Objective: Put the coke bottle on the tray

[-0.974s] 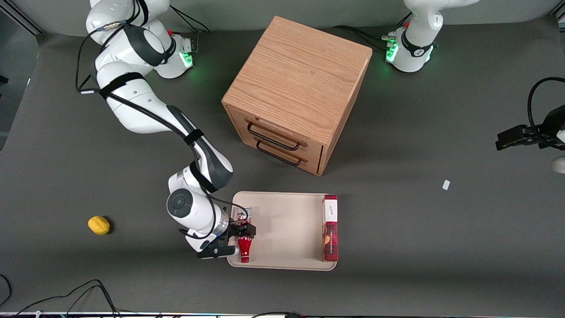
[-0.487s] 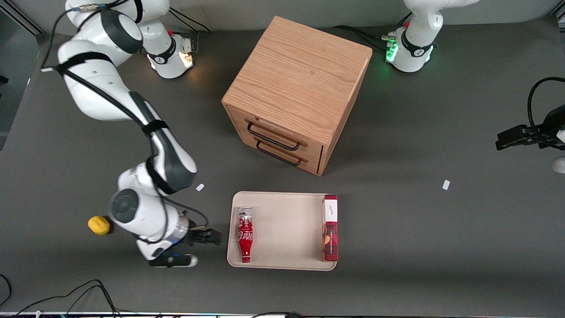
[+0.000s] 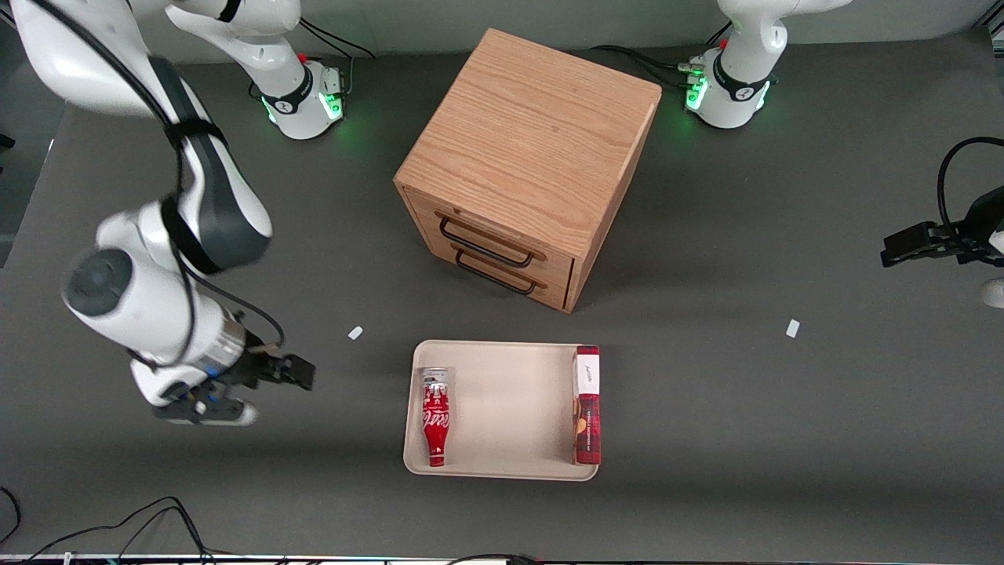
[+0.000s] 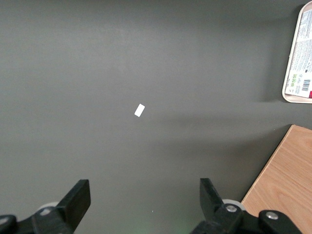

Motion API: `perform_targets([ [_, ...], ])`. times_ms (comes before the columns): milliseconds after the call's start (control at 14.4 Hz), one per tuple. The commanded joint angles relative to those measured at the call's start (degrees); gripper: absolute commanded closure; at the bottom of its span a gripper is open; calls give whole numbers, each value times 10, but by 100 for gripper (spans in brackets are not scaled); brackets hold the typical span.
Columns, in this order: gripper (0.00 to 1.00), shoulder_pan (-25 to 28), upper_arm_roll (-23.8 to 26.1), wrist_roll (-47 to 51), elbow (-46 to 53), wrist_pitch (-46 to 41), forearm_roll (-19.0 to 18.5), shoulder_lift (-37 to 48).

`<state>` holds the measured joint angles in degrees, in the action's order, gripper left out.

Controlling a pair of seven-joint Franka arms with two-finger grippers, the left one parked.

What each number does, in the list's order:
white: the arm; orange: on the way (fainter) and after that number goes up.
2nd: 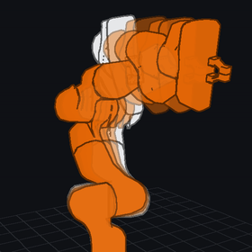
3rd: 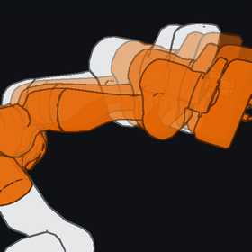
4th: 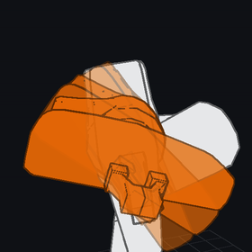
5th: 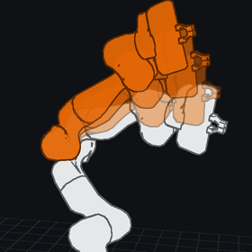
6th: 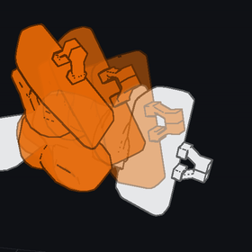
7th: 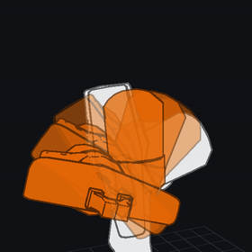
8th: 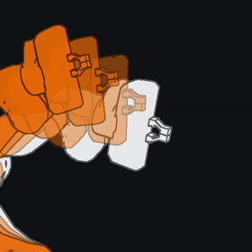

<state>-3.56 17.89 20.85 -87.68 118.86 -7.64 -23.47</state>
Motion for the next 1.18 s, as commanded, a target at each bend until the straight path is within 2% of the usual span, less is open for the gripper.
perform_targets([
  [0, 0, -4, -30, -3, -165, 9, 36, 170],
  [209, 0, -1, -73, -60, -189, -60, 108, 243],
  [348, 0, 0, -96, -79, -189, -100, 126, 277],
  [626, 0, -4, -107, -142, -190, -175, 126, 336],
  [835, 0, 0, -104, -144, -169, -237, 119, 335],
  [1113, 0, 0, -104, -156, -135, -246, 112, 322],
])
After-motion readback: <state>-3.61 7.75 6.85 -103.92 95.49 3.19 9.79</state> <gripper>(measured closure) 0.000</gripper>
